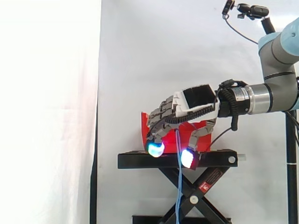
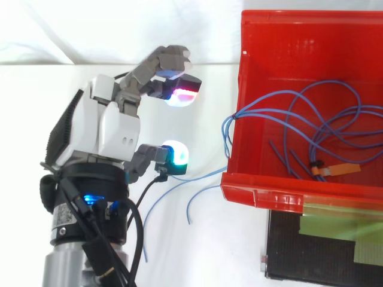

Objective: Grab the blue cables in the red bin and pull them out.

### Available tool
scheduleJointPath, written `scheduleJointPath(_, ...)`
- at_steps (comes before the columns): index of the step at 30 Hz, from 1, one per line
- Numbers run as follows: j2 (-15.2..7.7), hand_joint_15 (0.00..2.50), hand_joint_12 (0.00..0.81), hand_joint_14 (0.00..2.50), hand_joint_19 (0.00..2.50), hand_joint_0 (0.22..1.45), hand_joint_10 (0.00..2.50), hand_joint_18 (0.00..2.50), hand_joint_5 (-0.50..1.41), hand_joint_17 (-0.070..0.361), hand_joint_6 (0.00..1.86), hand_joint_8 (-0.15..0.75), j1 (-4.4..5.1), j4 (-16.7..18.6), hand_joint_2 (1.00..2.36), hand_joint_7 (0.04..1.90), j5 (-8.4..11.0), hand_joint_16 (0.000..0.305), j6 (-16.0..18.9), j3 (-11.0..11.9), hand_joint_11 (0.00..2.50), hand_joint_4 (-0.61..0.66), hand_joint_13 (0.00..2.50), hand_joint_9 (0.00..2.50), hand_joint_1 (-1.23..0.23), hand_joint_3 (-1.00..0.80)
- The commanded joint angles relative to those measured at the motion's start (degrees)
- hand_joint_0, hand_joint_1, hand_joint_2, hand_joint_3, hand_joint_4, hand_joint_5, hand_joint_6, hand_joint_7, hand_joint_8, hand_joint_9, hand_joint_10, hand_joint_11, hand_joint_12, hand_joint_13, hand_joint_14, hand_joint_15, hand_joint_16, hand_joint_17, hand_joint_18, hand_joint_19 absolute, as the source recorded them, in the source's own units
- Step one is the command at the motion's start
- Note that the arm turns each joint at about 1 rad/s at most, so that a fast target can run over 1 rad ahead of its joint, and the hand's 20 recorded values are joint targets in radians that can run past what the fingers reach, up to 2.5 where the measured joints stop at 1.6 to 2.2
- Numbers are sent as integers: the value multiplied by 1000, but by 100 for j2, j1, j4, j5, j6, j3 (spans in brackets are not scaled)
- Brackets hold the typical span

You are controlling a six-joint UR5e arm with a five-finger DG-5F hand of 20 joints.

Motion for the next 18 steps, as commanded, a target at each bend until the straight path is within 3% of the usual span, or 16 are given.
scheduleJointPath(1,0,675,420,18,733,553,10,655,588,127,199,352,10,9,1000,517,2,57,-1,0,993,218,648,669,-1066,-1000)
scheduleJointPath(7,0,722,420,19,764,570,1,668,604,126,191,374,19,18,1000,527,-7,56,-45,0,1224,223,676,778,-1066,-1000)
scheduleJointPath(18,-9,733,413,21,788,608,4,643,605,121,145,358,-25,123,1000,557,-16,54,-221,-123,1185,215,666,740,-1062,-1000)
